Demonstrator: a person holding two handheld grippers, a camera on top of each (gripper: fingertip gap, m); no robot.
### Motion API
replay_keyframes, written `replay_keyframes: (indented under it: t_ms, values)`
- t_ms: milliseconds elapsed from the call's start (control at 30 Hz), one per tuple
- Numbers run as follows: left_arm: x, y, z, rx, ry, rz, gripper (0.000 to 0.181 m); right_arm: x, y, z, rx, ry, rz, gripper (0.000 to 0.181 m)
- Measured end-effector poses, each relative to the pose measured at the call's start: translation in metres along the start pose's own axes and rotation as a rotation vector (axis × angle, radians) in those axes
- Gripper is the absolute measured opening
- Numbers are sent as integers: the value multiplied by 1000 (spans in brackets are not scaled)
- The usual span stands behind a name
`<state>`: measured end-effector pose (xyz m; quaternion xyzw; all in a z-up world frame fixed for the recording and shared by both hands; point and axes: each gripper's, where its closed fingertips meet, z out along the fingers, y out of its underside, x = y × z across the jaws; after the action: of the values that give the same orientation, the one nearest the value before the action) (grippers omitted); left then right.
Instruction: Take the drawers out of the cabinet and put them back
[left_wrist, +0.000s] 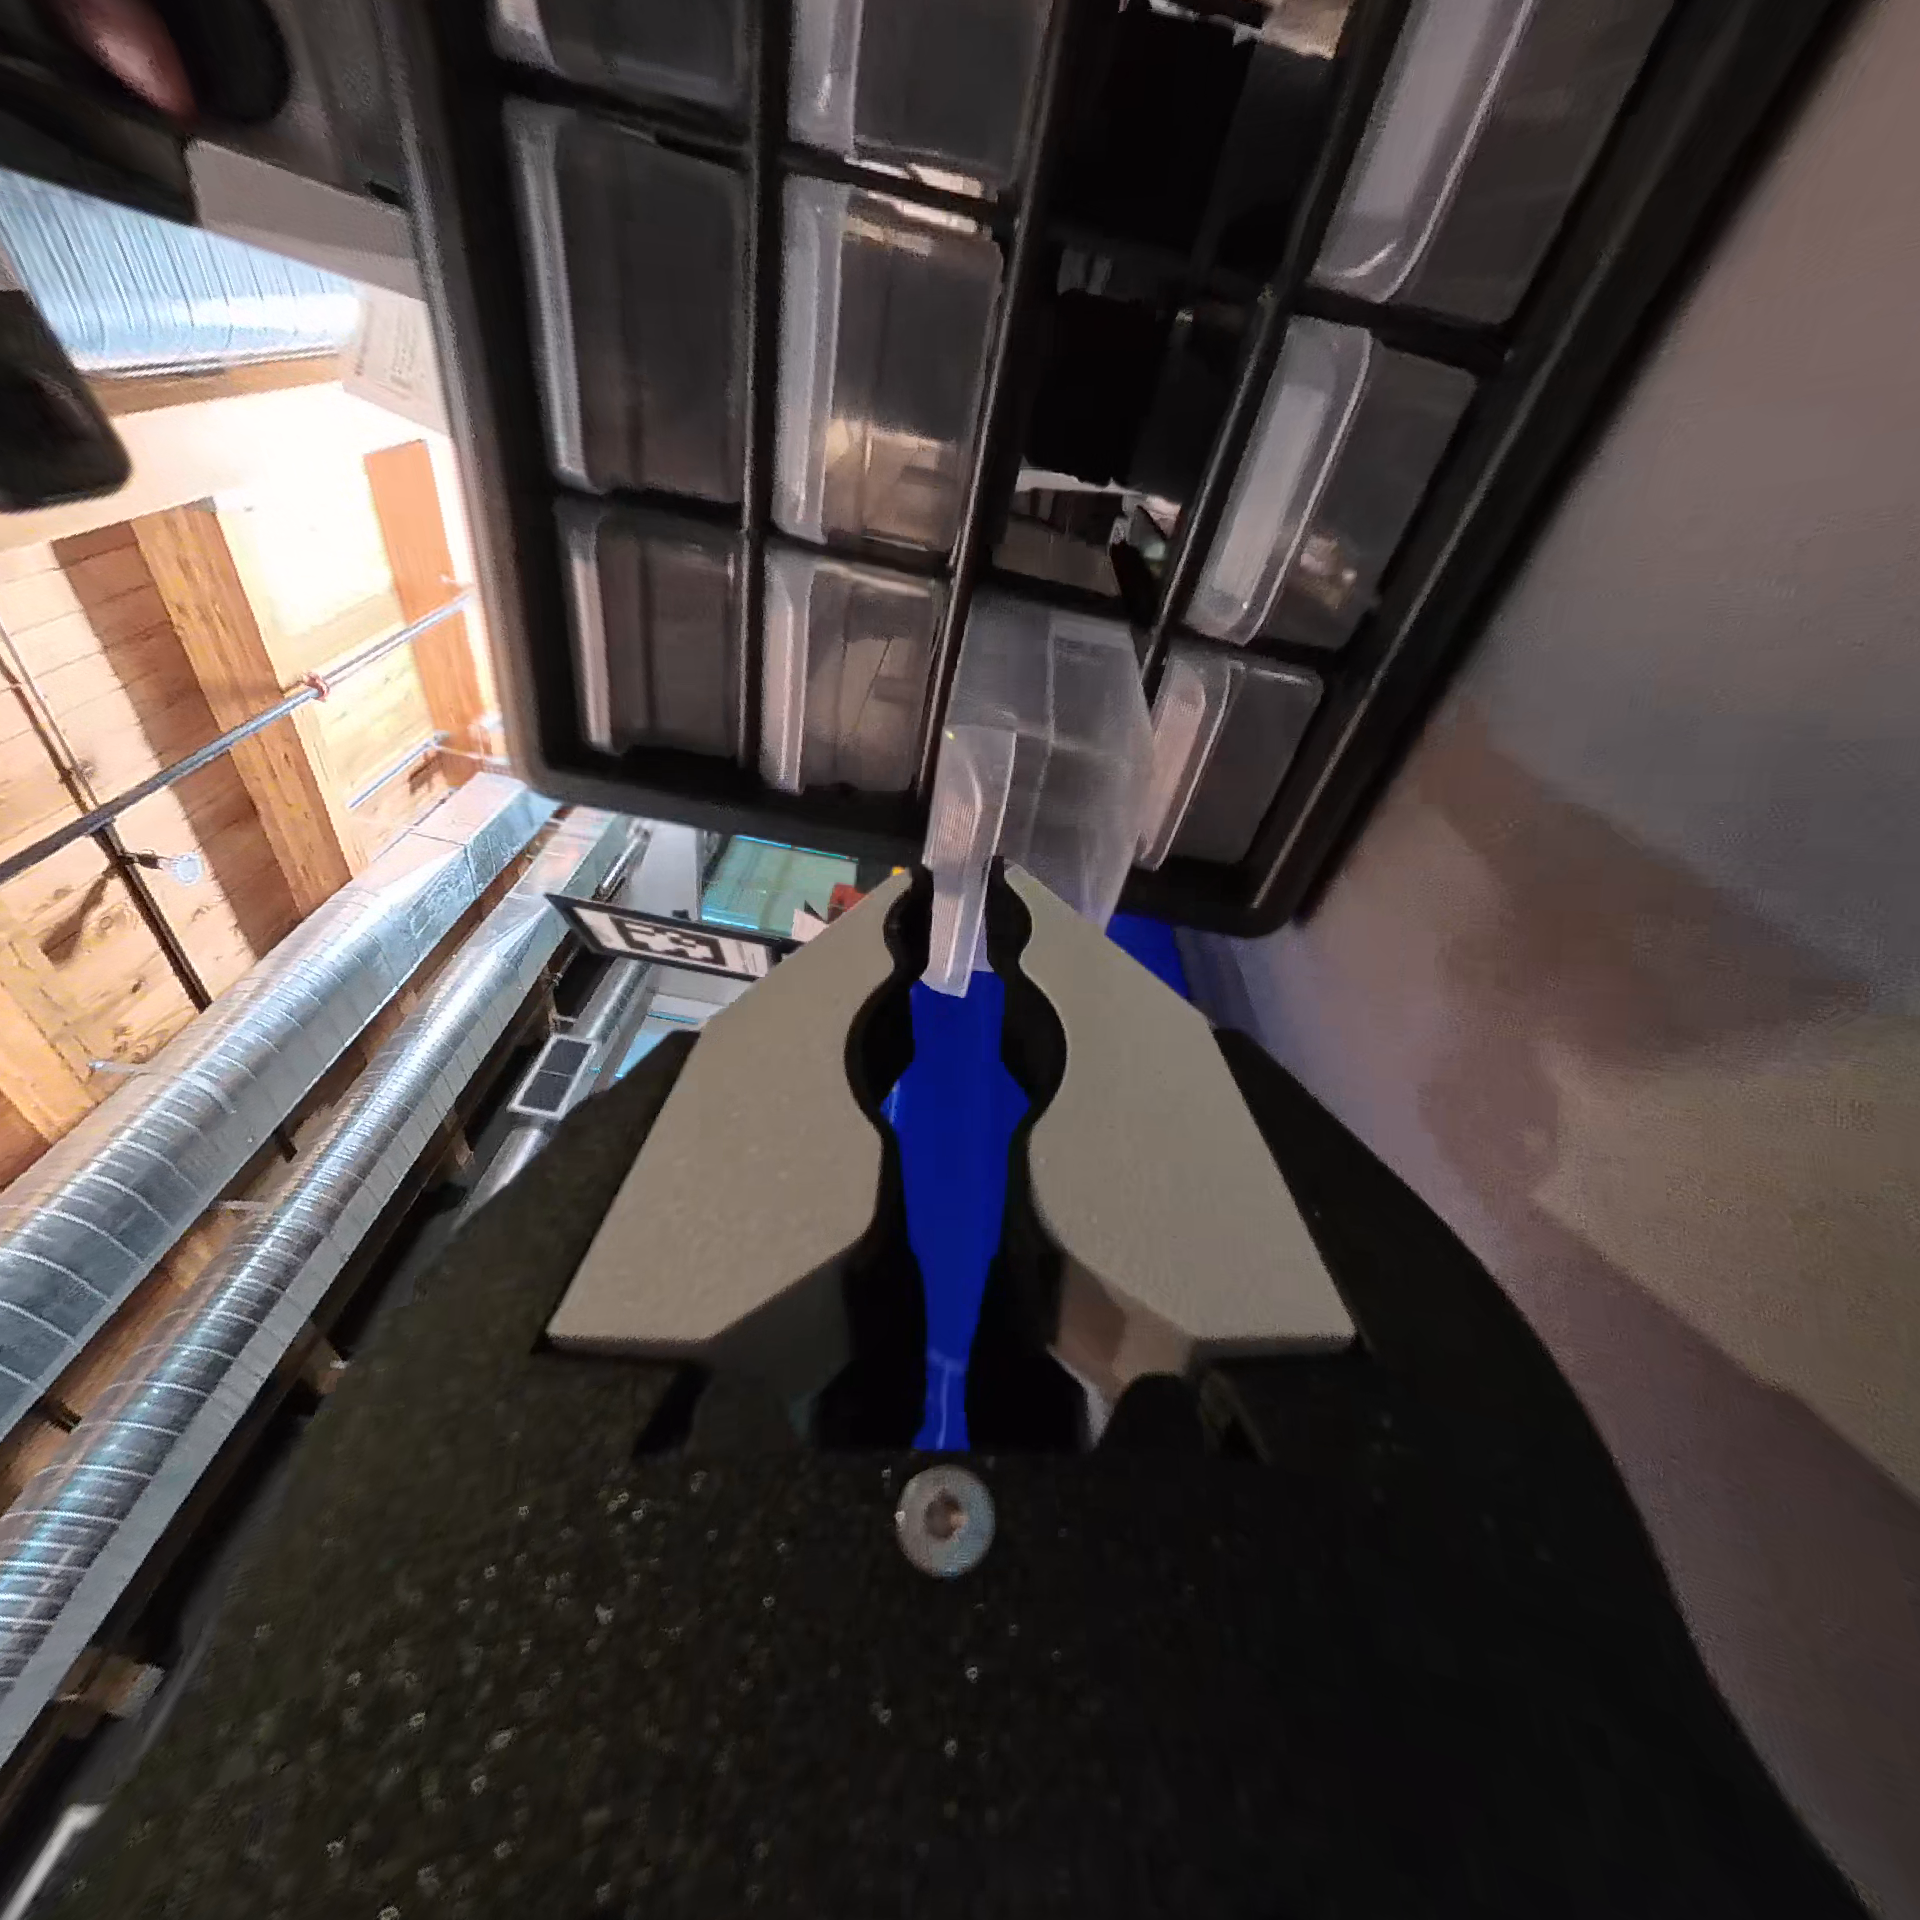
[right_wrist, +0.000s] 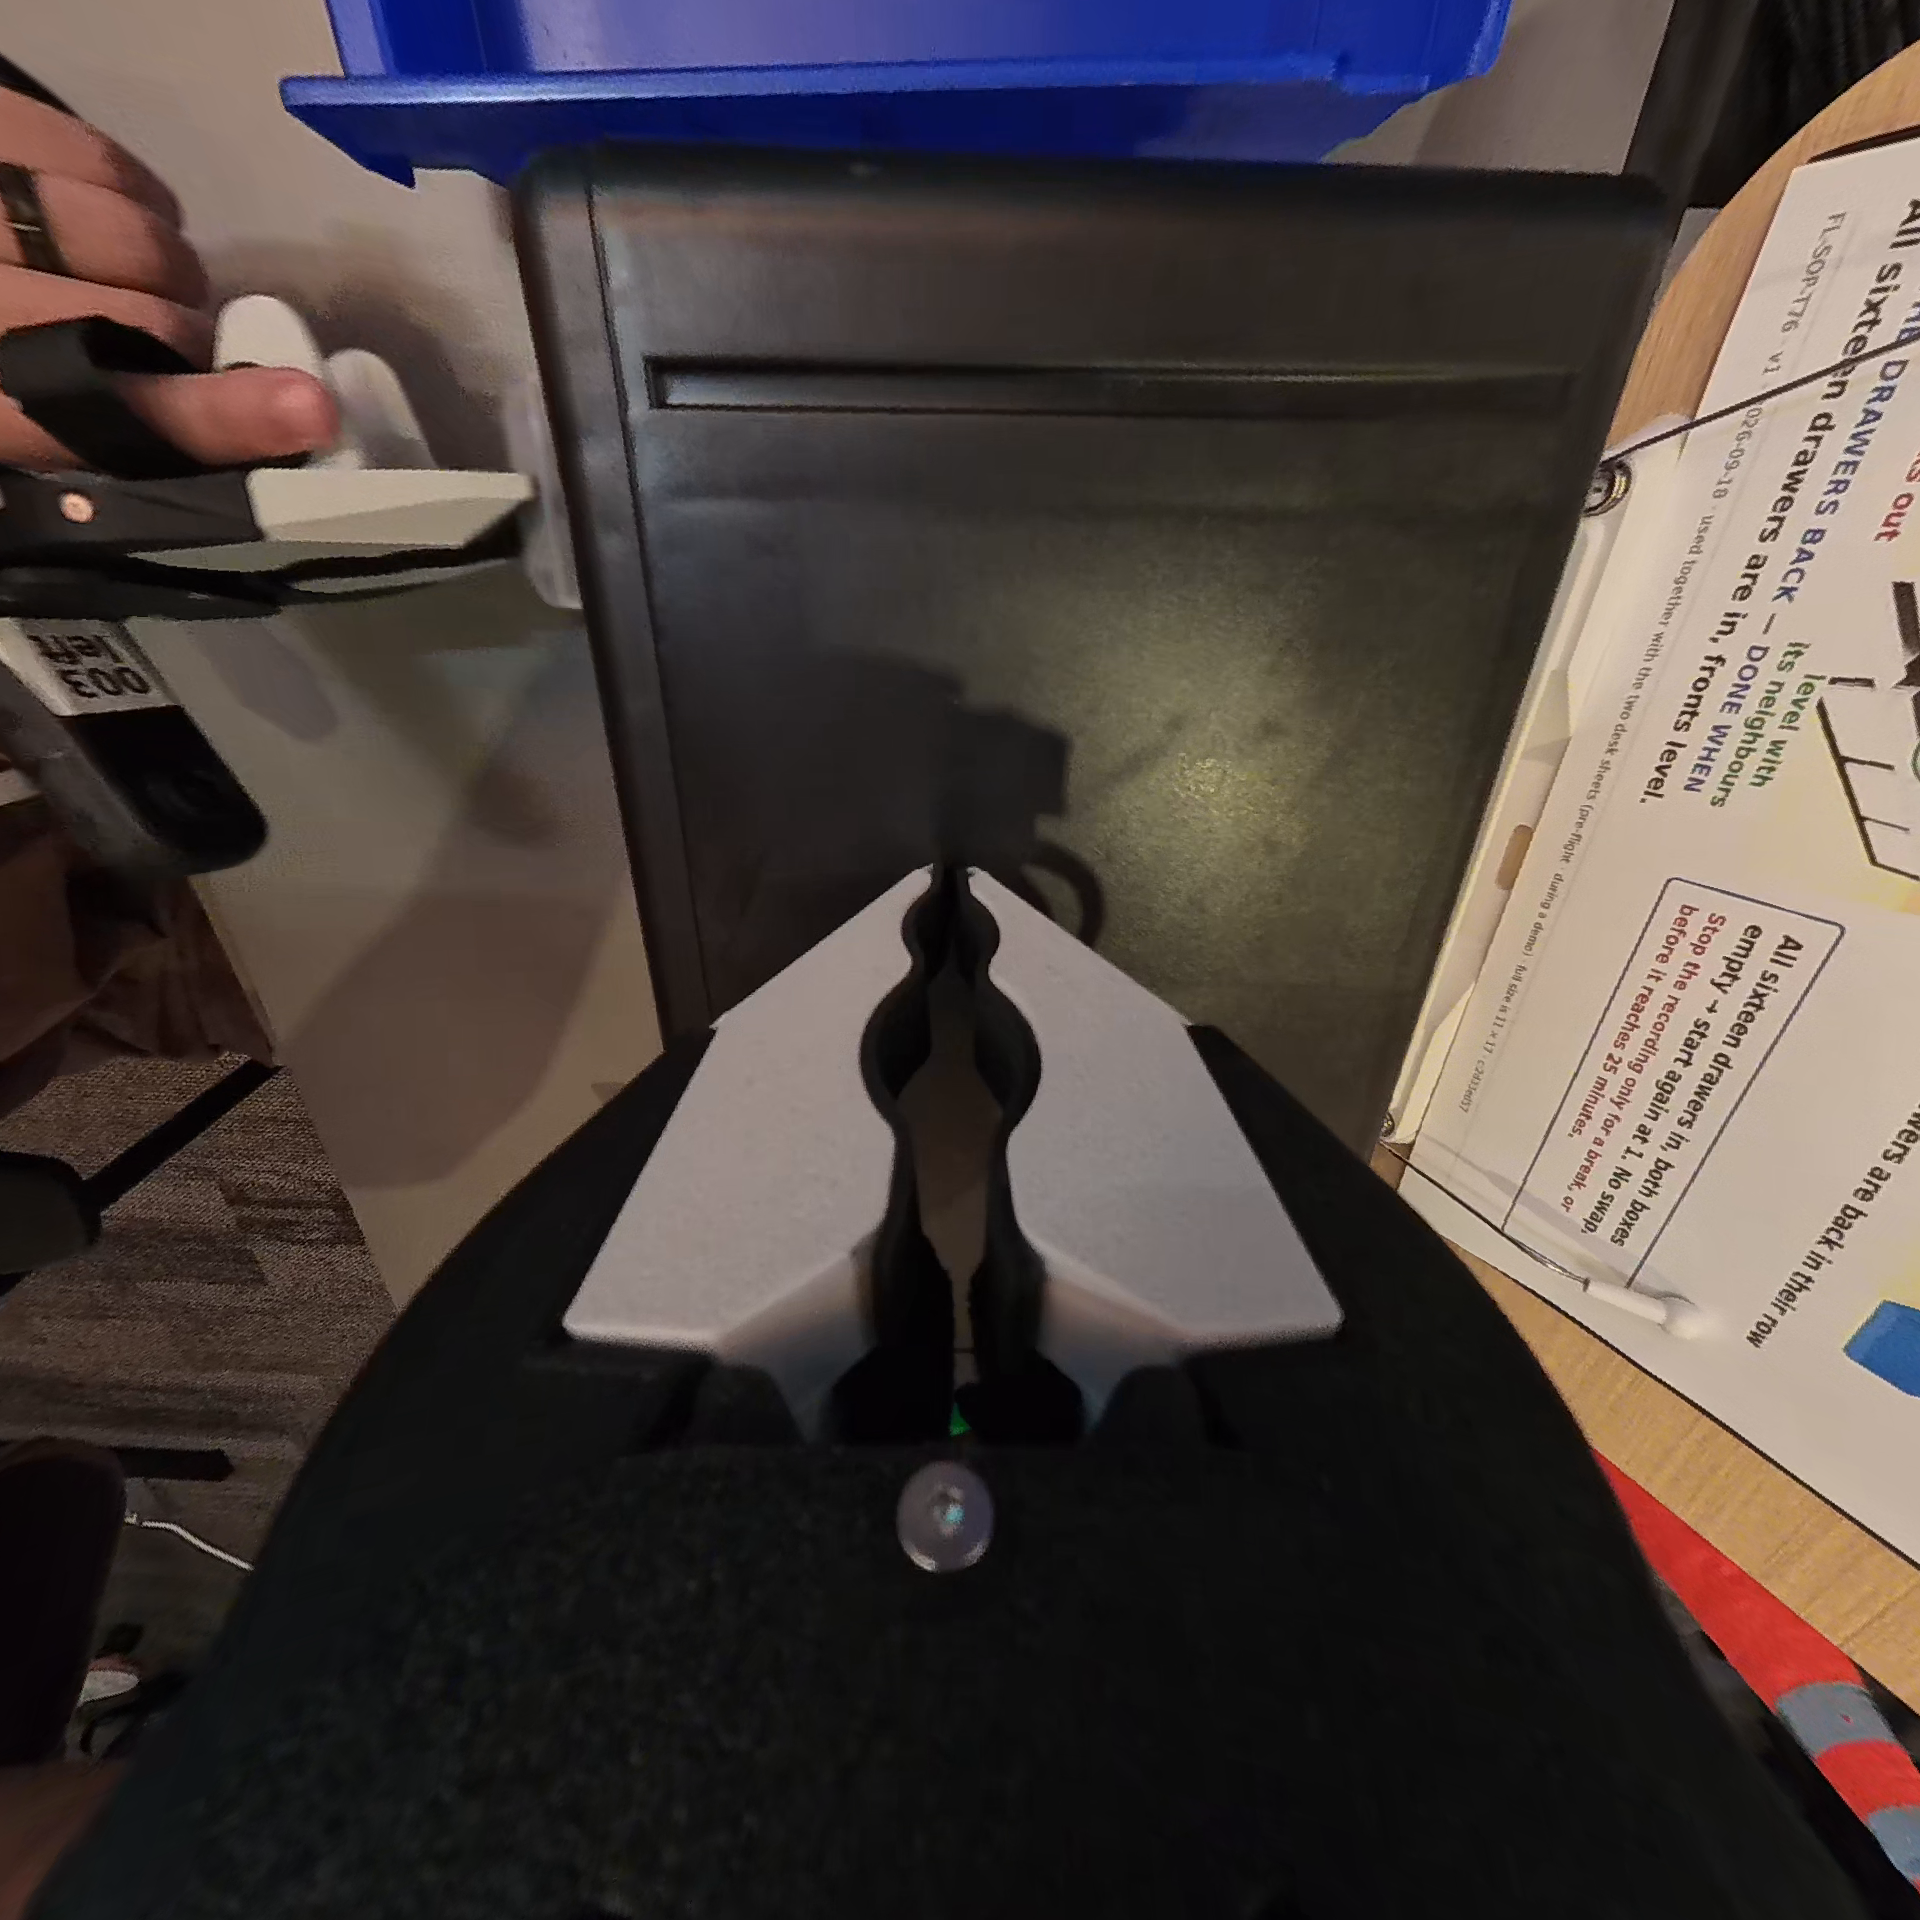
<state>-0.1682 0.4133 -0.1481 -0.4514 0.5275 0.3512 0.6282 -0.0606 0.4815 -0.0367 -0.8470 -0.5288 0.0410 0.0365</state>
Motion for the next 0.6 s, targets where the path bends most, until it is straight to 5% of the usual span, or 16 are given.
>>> replay_keyframes:
  t_ms: [33,600]
  values:
    - [-1,1,-8,8,-1,8,9,0,0,0,-2,2,1,0]
    - [-47,5,-106,171,-94,-69,0,0,0,0,-2,15,40,0]
